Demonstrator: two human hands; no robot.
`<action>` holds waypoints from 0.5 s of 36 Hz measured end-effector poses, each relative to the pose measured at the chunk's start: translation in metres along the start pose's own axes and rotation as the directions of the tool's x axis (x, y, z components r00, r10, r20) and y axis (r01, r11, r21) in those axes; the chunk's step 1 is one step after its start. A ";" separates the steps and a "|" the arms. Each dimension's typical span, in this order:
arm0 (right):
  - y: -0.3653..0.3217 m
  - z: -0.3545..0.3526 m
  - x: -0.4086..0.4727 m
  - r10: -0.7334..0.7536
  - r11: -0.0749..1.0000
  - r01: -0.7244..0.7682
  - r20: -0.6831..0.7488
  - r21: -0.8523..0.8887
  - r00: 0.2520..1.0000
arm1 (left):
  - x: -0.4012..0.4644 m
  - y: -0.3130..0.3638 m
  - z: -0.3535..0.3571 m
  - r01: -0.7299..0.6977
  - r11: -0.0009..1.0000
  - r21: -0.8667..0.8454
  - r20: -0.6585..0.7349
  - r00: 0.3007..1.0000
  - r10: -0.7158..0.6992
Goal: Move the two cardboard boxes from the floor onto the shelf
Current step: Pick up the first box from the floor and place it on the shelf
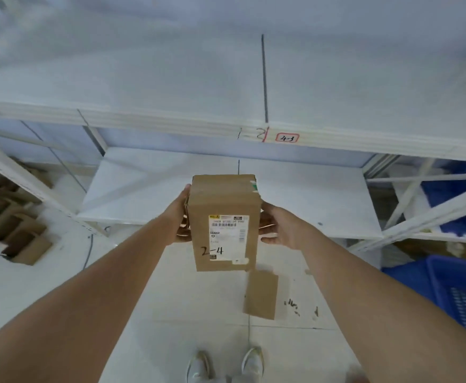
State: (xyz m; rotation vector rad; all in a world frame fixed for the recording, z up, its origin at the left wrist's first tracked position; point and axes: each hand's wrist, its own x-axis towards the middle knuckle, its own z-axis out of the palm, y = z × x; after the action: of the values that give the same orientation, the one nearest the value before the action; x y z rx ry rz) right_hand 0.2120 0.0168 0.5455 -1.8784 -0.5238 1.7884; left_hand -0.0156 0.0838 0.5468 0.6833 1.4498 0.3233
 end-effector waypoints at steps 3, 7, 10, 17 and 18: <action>-0.020 0.002 -0.024 -0.092 0.996 0.092 -0.057 -0.006 0.994 | -0.022 0.028 -0.003 -0.025 0.997 0.067 -0.003 1.000 0.025; -0.053 0.003 -0.062 -0.199 0.979 0.203 -0.092 0.032 0.976 | -0.059 0.063 0.002 -0.066 0.987 0.148 0.000 0.998 0.067; -0.081 -0.001 -0.098 -0.241 0.970 0.243 -0.140 -0.004 0.960 | -0.088 0.087 0.007 -0.142 0.976 0.167 0.020 0.990 0.141; -0.141 -0.019 -0.163 -0.268 0.963 0.265 -0.210 -0.044 0.940 | -0.150 0.140 0.022 -0.405 0.909 0.096 0.086 0.914 0.398; -0.151 -0.020 -0.172 -0.287 0.958 0.284 -0.219 -0.048 0.932 | -0.160 0.147 0.025 -0.457 0.885 0.084 0.093 0.888 0.450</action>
State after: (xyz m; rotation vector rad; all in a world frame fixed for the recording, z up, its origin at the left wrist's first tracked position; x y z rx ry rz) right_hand 0.2287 0.0363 0.7741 -1.8737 -0.6887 1.3700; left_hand 0.0179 0.0968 0.7622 1.1134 1.2325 0.5834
